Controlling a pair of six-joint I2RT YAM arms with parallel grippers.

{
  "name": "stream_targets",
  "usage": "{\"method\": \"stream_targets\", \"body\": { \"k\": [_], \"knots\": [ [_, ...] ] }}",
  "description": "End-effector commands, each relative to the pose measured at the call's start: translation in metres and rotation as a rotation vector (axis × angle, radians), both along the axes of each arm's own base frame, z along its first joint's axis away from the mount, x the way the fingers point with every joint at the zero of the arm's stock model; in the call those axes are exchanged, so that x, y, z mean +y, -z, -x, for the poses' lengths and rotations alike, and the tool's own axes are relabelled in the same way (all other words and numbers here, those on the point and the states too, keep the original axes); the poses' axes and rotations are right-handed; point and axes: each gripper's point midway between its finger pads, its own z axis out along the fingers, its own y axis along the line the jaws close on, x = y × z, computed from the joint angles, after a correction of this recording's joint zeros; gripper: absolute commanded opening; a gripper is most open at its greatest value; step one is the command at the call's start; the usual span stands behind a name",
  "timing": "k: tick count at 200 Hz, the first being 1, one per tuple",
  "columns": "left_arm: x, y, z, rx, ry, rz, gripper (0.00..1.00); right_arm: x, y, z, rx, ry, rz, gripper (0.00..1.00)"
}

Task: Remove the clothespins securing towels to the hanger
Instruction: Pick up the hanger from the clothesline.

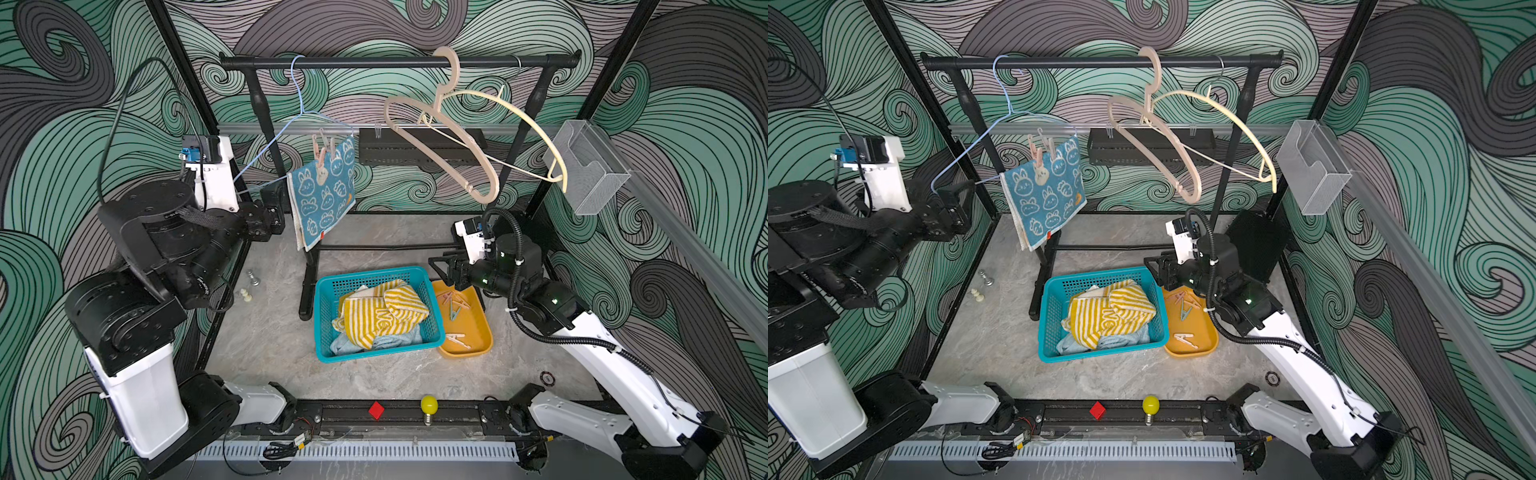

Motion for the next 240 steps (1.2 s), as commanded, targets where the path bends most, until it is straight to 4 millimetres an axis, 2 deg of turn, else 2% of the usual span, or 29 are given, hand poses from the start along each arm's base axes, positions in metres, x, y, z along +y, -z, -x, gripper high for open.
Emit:
{"method": "stream_targets", "body": {
  "k": [1,38,50,104,142,179,206,220,240],
  "knots": [
    [0.012,0.011,0.000,0.044,-0.051,-0.048,0.86,0.015,-0.009,0.009,-0.015,-0.067,-0.035,0.56],
    [0.012,0.020,-0.011,0.087,-0.027,-0.019,0.87,0.024,-0.012,0.015,-0.022,-0.103,-0.034,0.56],
    [0.012,0.020,-0.016,0.089,-0.015,-0.003,0.87,0.026,-0.019,0.015,-0.047,-0.108,-0.050,0.56],
    [0.011,0.017,-0.042,0.079,0.030,0.080,0.86,0.029,-0.019,0.016,-0.053,-0.119,-0.043,0.56],
    [-0.007,0.020,-0.052,0.097,0.145,0.131,0.86,0.030,-0.020,0.015,-0.057,-0.126,-0.035,0.56],
    [-0.034,0.020,-0.044,0.113,0.294,0.202,0.85,0.031,-0.024,0.016,-0.062,-0.133,-0.045,0.57],
    [-0.042,0.019,-0.035,0.108,0.348,0.239,0.85,0.043,-0.030,0.025,-0.084,-0.182,-0.033,0.56],
    [-0.049,0.019,-0.031,0.106,0.390,0.260,0.85,0.052,-0.040,0.032,-0.128,-0.207,-0.022,0.56],
    [-0.058,0.018,-0.024,0.104,0.446,0.295,0.85,0.065,-0.050,0.042,-0.168,-0.237,0.011,0.60]
  ]
}}
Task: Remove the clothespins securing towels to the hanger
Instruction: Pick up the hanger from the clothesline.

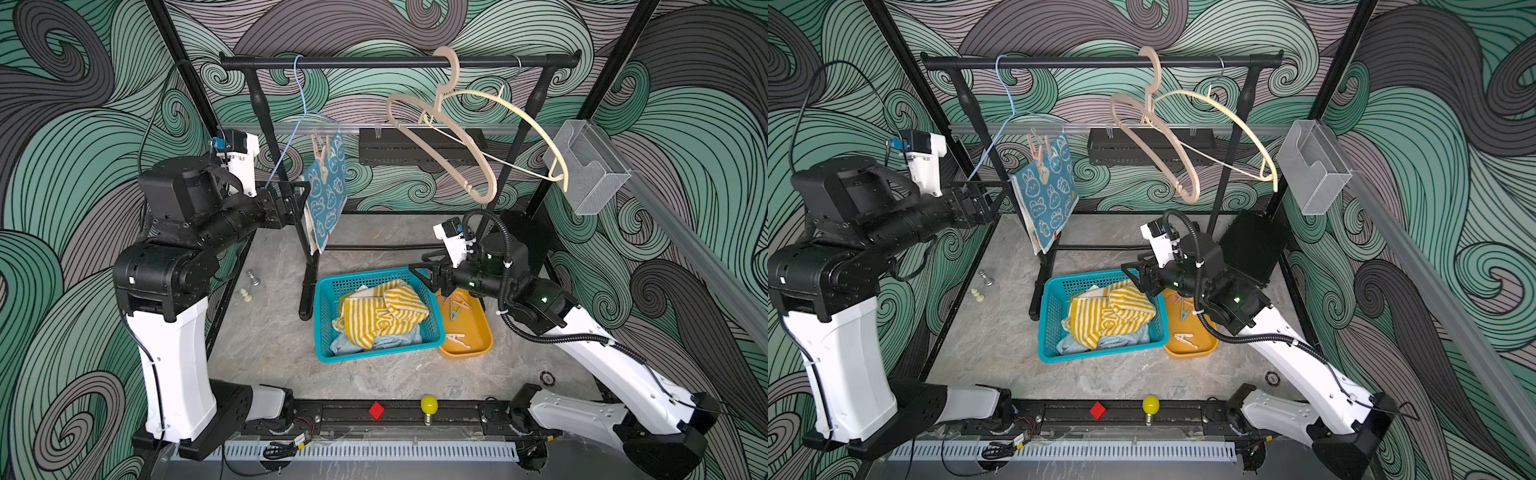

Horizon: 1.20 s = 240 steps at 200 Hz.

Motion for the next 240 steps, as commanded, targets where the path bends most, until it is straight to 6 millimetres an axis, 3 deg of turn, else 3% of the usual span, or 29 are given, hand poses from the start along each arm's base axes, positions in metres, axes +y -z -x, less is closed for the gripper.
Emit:
{"method": "stream_targets", "body": {
  "k": [1,34,65,100,179,240],
  "knots": [
    [-0.014,-0.020,0.016,-0.061,0.097,0.082,0.85,0.013,-0.024,0.010,-0.092,-0.035,0.013,0.60],
    [-0.024,-0.021,0.025,-0.055,0.162,0.123,0.85,0.034,-0.049,0.013,-0.136,-0.070,-0.021,0.63],
    [-0.025,-0.027,0.037,-0.080,0.177,0.145,0.85,0.054,-0.082,0.013,-0.215,-0.099,-0.070,0.65],
    [-0.024,-0.034,0.051,-0.109,0.182,0.156,0.85,0.076,-0.104,0.012,-0.286,-0.119,-0.089,0.66],
    [-0.010,-0.025,0.070,-0.137,0.109,0.183,0.85,0.096,-0.165,-0.011,-0.419,-0.062,-0.148,0.76],
    [-0.009,-0.020,0.081,-0.144,0.110,0.184,0.86,0.123,-0.189,-0.049,-0.489,0.002,-0.050,0.74]
  ]
}}
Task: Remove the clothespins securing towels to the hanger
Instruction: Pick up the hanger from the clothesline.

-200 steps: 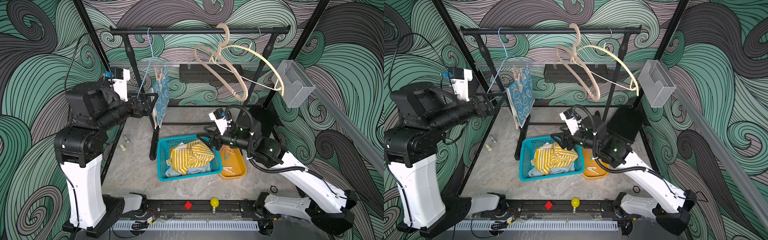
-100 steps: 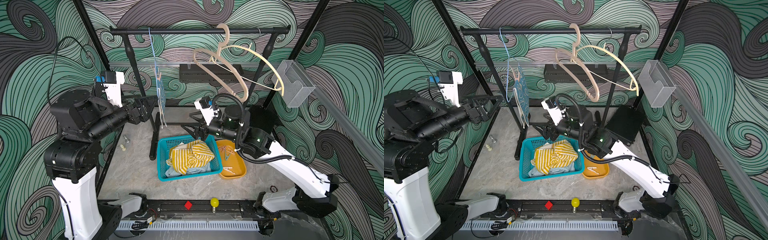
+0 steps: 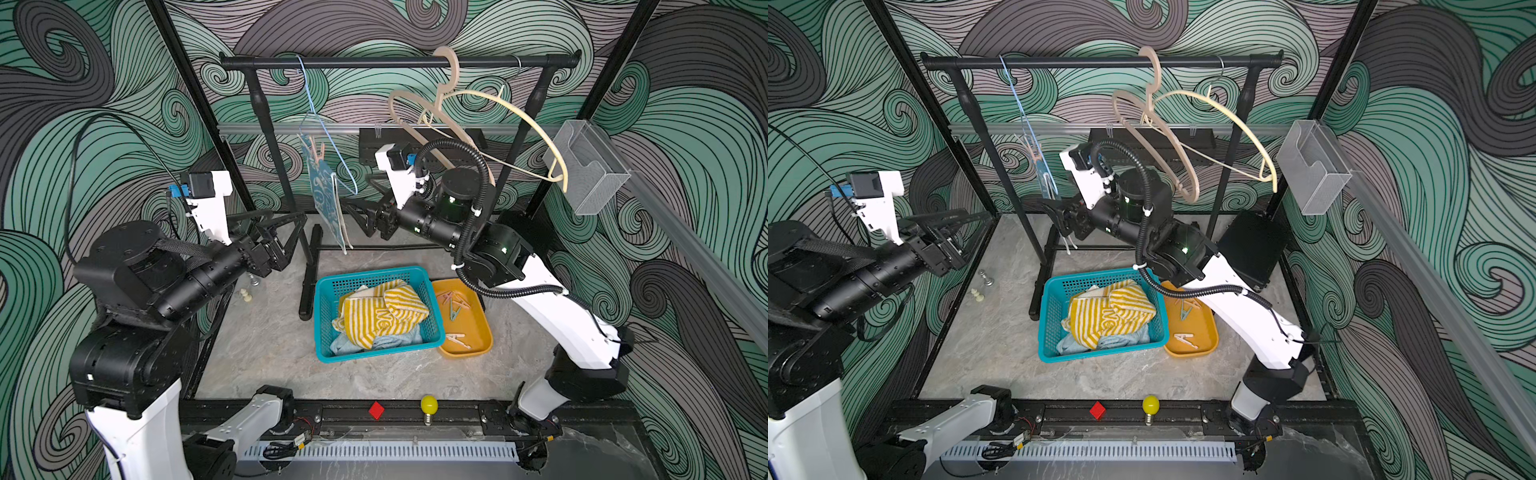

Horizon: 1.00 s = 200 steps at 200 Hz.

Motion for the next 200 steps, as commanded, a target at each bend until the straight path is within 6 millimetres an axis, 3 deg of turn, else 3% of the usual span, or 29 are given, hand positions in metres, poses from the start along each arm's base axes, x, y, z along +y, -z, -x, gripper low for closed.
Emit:
{"method": "stream_targets", "body": {
  "k": [1,19,41,67,95,149,200],
  "knots": [
    [0.004,-0.007,0.001,-0.032,-0.021,0.009,0.86,0.007,0.007,-0.016,-0.021,0.057,0.088,0.74],
    [0.004,-0.006,0.004,-0.033,-0.020,0.012,0.86,0.013,0.003,-0.033,-0.042,0.106,0.097,0.68],
    [0.005,-0.007,0.007,-0.041,-0.024,0.011,0.86,0.016,-0.005,-0.050,-0.062,0.124,0.075,0.52],
    [0.006,-0.006,0.009,-0.040,-0.030,0.007,0.86,0.017,-0.001,-0.064,-0.060,0.137,0.067,0.28],
    [0.007,-0.002,0.007,-0.031,-0.036,0.005,0.86,0.012,-0.006,-0.064,-0.058,0.129,0.046,0.00],
    [0.010,0.006,0.001,-0.018,-0.058,0.003,0.86,0.012,-0.011,-0.063,-0.068,0.127,0.025,0.00],
    [0.011,0.012,-0.005,0.013,-0.069,0.013,0.86,-0.002,-0.042,-0.058,-0.112,0.152,-0.066,0.00]
  ]
}}
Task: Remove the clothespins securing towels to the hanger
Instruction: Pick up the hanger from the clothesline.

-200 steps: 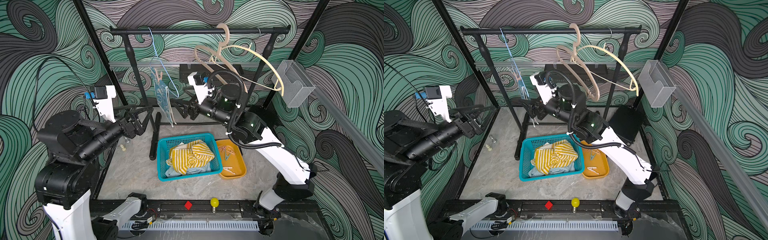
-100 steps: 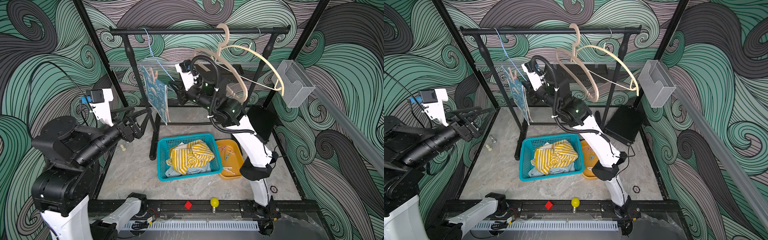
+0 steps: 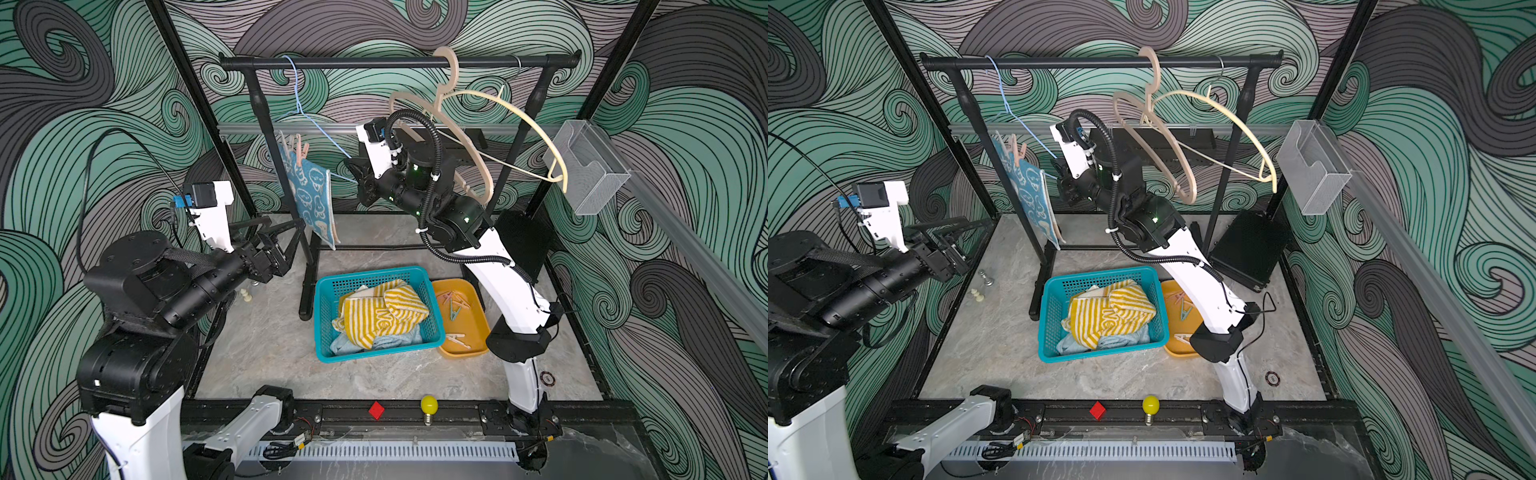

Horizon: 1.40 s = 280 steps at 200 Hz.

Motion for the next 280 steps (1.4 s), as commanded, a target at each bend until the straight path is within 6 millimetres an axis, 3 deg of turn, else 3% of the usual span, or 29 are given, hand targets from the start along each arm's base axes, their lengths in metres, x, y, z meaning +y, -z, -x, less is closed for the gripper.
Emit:
{"method": "stream_targets", "body": {
  "k": [1,90,182,280],
  "knots": [
    [0.004,-0.004,-0.003,-0.010,-0.027,0.016,0.86,-0.020,-0.051,0.022,-0.091,-0.010,-0.103,0.00],
    [0.007,0.010,-0.008,0.040,-0.051,0.040,0.86,-0.048,-0.091,0.035,-0.167,0.015,-0.193,0.00],
    [0.015,0.029,-0.012,0.080,-0.106,0.035,0.86,-0.064,-0.093,0.055,-0.145,-0.018,-0.169,0.00],
    [0.017,0.028,-0.011,0.066,-0.117,0.029,0.86,-0.090,-0.107,0.076,-0.176,-0.017,-0.192,0.00]
  ]
}}
